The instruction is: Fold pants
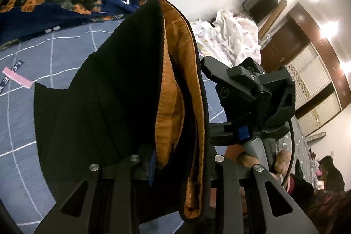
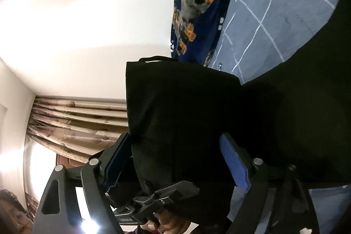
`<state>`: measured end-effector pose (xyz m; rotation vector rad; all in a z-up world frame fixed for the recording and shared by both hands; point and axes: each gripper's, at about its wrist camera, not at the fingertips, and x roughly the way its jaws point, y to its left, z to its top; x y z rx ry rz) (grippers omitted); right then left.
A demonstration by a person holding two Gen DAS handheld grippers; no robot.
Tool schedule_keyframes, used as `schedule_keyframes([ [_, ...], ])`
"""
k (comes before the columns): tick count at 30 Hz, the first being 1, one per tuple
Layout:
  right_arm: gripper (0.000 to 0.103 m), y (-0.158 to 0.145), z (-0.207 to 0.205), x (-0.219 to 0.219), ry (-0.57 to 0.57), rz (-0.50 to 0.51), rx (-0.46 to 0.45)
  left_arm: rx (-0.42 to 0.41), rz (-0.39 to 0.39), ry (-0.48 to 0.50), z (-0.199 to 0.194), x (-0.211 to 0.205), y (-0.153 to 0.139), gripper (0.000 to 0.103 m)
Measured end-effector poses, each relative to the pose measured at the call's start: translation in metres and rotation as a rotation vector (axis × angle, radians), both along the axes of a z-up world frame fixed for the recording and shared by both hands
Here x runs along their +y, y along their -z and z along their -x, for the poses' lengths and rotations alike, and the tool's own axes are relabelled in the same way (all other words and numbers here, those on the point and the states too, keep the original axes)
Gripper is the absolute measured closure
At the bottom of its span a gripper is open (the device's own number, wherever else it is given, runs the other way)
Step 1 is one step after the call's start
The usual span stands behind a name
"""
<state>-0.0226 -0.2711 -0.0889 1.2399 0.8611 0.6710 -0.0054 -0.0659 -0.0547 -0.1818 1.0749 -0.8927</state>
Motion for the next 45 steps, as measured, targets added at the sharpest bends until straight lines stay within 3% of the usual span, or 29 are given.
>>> schedule_keyframes([
  [18,0.017,0.038,0.009,-0.069,0.116,-0.052,0.078,0.016,-0.12,0.133,-0.002,-0.075,0.049,0.071],
  [24,0.017,0.038,0.004,-0.081,0.124,-0.01,0.086,0.014,-0.127,0.162,0.0,-0.085,0.054,0.066],
  [28,0.017,0.04,0.004,-0.088,0.127,0.045,0.099,0.032,-0.102,0.185,0.001,-0.084,0.048,0.056],
  [32,0.016,0.043,0.003,-0.094,0.128,0.117,0.138,-0.004,-0.044,0.19,0.005,-0.077,0.028,0.049],
  [38,0.019,0.046,0.001,-0.095,0.084,0.206,0.174,-0.042,-0.015,0.103,-0.001,-0.036,0.007,0.041],
  [42,0.034,0.04,-0.006,-0.087,0.012,0.371,0.19,-0.035,-0.029,0.026,-0.003,0.002,0.007,0.041],
  [43,0.046,0.04,-0.006,-0.085,-0.001,0.405,0.192,-0.035,-0.036,0.012,-0.002,0.01,0.009,0.041],
  [44,0.065,0.039,-0.007,-0.084,-0.014,0.451,0.195,-0.036,-0.047,0.001,-0.001,0.016,0.01,0.041],
  [45,0.075,0.039,-0.007,-0.084,-0.02,0.482,0.2,-0.035,-0.066,-0.017,0.001,0.025,0.012,0.041],
])
